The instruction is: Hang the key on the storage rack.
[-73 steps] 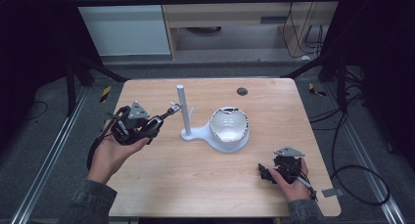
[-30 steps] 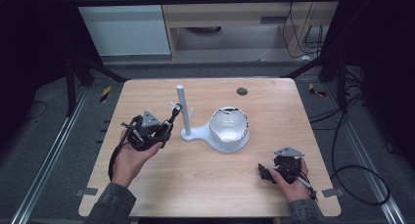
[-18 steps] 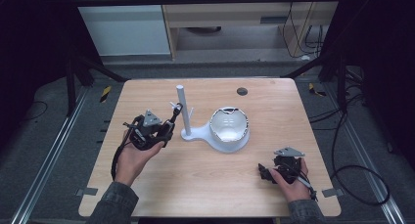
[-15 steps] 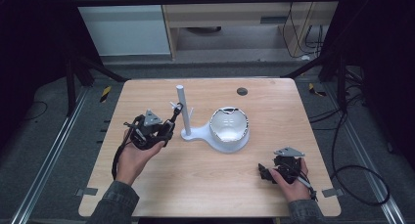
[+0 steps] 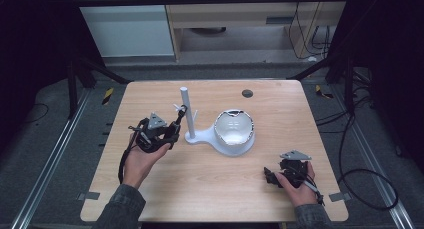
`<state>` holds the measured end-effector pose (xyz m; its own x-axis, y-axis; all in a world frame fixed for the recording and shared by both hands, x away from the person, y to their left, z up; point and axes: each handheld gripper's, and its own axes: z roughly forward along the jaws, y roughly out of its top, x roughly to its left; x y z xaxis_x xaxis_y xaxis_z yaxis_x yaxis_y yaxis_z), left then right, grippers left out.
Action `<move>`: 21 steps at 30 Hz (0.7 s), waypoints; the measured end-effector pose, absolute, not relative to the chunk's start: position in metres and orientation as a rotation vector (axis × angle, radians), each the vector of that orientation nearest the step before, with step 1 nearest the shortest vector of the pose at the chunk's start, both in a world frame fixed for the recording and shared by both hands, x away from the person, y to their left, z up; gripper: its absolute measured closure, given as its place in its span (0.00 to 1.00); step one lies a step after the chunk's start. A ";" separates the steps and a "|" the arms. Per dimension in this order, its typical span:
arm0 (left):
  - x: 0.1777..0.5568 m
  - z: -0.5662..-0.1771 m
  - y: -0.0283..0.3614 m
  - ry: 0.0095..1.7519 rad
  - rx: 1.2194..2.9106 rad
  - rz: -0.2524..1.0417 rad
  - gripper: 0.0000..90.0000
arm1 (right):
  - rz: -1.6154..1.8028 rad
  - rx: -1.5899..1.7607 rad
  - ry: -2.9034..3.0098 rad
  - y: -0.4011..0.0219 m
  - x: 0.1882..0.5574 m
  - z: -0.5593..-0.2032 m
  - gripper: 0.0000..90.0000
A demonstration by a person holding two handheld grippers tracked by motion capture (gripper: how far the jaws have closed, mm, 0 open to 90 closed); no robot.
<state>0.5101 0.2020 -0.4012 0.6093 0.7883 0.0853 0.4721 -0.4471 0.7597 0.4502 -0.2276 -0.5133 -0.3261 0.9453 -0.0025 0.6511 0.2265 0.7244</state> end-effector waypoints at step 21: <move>0.518 -0.406 0.203 1.004 1.995 0.549 0.49 | 0.886 1.469 2.064 -0.227 0.449 -0.513 0.01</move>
